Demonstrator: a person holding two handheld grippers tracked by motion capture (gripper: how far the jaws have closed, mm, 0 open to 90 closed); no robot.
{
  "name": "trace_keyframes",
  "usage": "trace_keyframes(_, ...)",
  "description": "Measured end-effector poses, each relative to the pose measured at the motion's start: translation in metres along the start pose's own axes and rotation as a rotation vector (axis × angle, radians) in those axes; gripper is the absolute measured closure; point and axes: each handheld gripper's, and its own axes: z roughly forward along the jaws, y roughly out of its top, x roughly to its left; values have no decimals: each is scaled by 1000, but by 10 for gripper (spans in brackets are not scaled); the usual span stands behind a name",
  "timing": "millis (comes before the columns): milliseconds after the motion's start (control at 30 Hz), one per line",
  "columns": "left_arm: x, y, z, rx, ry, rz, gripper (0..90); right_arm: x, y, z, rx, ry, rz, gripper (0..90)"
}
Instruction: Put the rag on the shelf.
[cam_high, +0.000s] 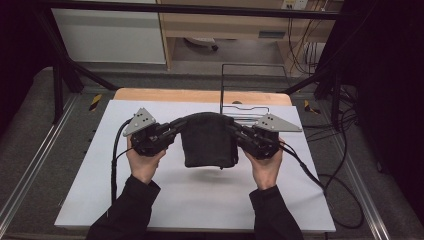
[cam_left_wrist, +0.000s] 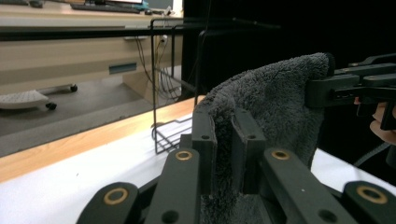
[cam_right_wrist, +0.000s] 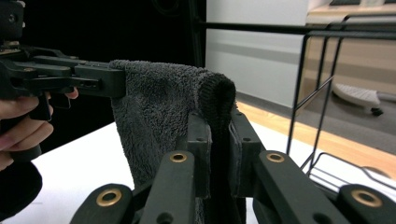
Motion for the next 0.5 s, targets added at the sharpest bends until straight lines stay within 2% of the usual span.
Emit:
trace_keyframes(267, -10, 17, 13, -49, -10, 5, 811, -5, 11, -13, -41, -35, -13, 819)
trace_keyframes(500, -17, 30, 27, -81, -28, 10, 811, -13, 25, -30, -84, -88, -39, 819)
